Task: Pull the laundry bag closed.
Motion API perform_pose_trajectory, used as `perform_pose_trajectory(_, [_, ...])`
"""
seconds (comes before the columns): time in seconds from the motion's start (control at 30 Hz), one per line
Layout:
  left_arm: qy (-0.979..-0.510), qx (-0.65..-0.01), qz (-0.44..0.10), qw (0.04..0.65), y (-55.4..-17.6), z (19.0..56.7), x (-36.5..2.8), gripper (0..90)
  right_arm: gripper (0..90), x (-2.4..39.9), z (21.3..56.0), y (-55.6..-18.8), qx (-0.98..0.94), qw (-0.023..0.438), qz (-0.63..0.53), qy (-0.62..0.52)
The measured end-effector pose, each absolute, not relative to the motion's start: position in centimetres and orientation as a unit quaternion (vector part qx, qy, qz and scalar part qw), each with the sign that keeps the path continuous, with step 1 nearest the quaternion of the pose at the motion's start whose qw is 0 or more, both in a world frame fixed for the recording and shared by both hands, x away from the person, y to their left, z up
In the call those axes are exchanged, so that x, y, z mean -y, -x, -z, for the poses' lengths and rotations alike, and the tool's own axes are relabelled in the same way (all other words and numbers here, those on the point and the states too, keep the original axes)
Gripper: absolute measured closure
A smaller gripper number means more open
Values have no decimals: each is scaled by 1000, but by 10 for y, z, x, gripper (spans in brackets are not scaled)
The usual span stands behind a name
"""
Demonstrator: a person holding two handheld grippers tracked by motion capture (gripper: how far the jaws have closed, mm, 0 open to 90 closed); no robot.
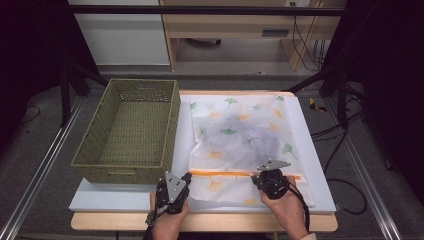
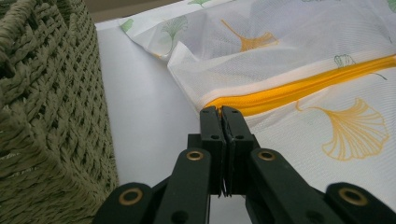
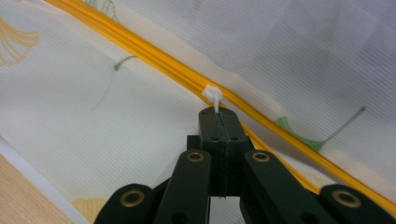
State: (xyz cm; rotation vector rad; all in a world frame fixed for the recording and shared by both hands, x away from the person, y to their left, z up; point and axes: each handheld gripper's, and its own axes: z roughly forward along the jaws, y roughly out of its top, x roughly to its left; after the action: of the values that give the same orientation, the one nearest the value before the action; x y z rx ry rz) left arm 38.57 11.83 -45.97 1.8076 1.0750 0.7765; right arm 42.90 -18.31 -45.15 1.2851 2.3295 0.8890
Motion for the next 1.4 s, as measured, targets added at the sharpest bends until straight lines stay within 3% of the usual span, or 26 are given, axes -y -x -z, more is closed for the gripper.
perform_pose_trajectory(1.4, [-726,-433,-312,432,-385,461,-119,879,900,249,453,-420,-793,181,-303,-496])
